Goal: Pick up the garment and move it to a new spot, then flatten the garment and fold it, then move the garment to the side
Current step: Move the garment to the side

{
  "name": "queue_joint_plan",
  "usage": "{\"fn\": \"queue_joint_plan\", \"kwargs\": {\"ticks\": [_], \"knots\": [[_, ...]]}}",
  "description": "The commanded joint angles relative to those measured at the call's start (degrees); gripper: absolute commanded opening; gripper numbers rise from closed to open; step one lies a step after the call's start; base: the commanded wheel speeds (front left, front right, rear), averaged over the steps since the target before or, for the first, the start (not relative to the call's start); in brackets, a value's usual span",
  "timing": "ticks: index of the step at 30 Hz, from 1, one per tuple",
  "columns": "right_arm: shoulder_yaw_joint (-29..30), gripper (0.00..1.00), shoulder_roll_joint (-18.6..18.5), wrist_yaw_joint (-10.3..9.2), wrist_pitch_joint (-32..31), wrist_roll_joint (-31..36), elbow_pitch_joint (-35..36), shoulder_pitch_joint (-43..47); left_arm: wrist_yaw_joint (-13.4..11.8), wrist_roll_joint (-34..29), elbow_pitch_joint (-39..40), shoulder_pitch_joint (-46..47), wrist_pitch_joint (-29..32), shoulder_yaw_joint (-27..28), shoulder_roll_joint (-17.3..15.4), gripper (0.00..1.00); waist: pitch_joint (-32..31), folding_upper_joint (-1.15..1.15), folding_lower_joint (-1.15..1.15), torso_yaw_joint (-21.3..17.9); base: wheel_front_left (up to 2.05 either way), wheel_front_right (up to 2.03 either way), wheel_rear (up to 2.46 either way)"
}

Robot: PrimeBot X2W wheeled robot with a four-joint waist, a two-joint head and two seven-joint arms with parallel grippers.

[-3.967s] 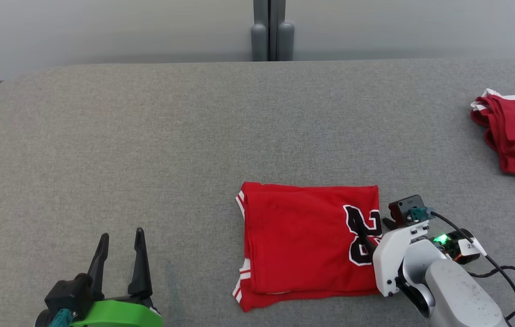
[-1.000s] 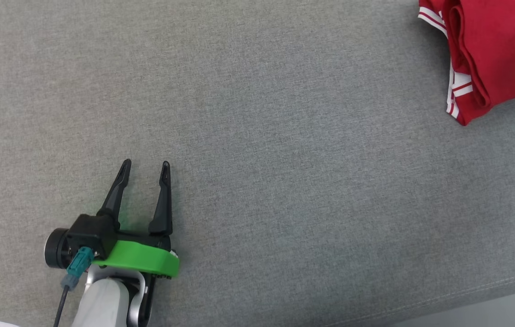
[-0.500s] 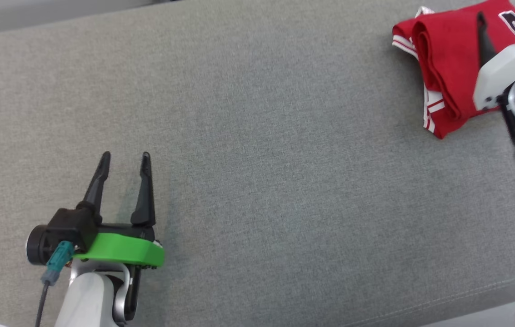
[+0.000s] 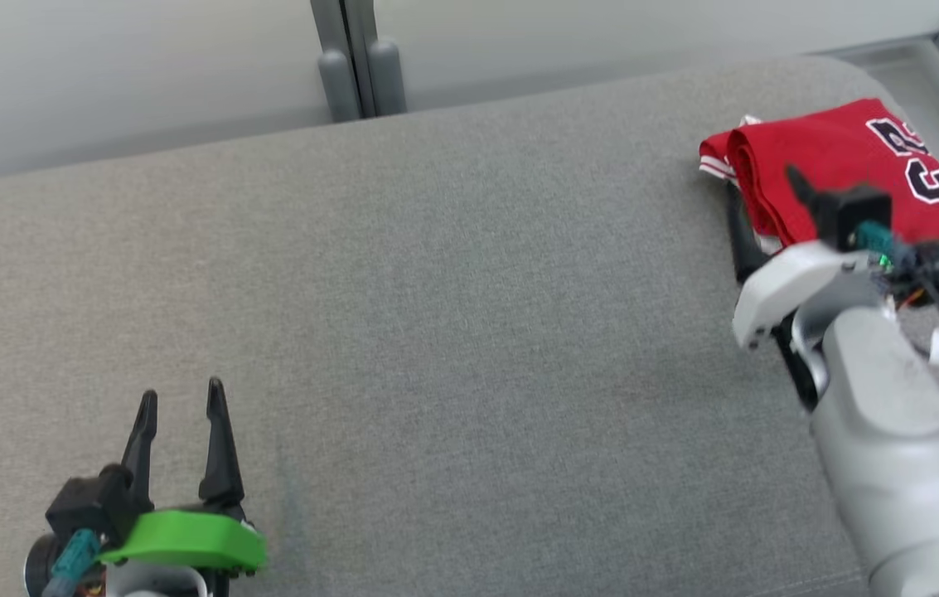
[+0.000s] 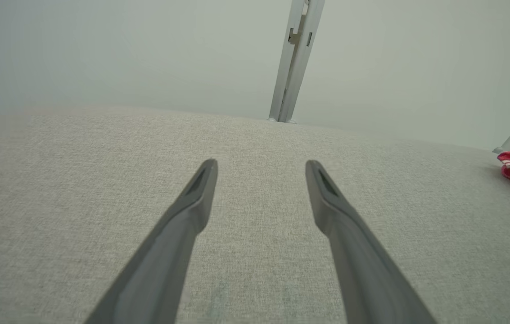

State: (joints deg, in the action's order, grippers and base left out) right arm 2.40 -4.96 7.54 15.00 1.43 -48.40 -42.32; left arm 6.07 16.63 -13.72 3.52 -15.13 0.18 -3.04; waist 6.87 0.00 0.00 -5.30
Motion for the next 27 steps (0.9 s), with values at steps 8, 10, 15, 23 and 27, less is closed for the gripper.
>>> {"fn": "queue_joint_plan", "kwargs": {"ticks": [8, 10, 15, 23, 27], "knots": [[-1.2, 1.00, 1.9, -0.11, 0.2, -3.5, 11.5, 17.6, -0.9, 2.9, -0.4, -7.0, 0.0, -0.7, 0.1, 1.00, -6.5, 0.00, 0.00, 3.0, 0.00, 0.00, 0.00], [-2.4, 1.00, 2.0, -0.11, 0.2, -6.7, 13.9, 20.8, -1.1, 3.8, -0.3, -8.0, 0.0, -1.4, 0.1, 1.00, -6.8, 0.00, 0.00, 3.4, 0.00, 0.00, 0.00], [-3.3, 1.00, 1.9, -0.11, 0.2, -11.0, 19.2, 27.7, -1.9, 5.2, 0.5, -9.8, 0.0, -2.6, 0.1, 1.00, -7.5, 0.00, 0.00, 3.7, 0.00, 0.00, 0.00], [-2.5, 1.00, 1.9, -0.11, 0.2, -11.8, 25.2, 34.4, -2.8, 6.4, 1.4, -10.8, 0.0, -3.6, 0.1, 1.00, -8.1, 0.00, 0.00, 3.6, 0.00, 0.00, 0.00], [-2.2, 1.00, 1.9, -0.11, 0.2, -11.0, 26.0, 35.2, -3.1, 6.3, 1.5, -10.8, 0.0, -3.9, 0.1, 1.00, -8.1, 0.00, 0.00, 3.2, 0.00, 0.00, 0.00]]}}
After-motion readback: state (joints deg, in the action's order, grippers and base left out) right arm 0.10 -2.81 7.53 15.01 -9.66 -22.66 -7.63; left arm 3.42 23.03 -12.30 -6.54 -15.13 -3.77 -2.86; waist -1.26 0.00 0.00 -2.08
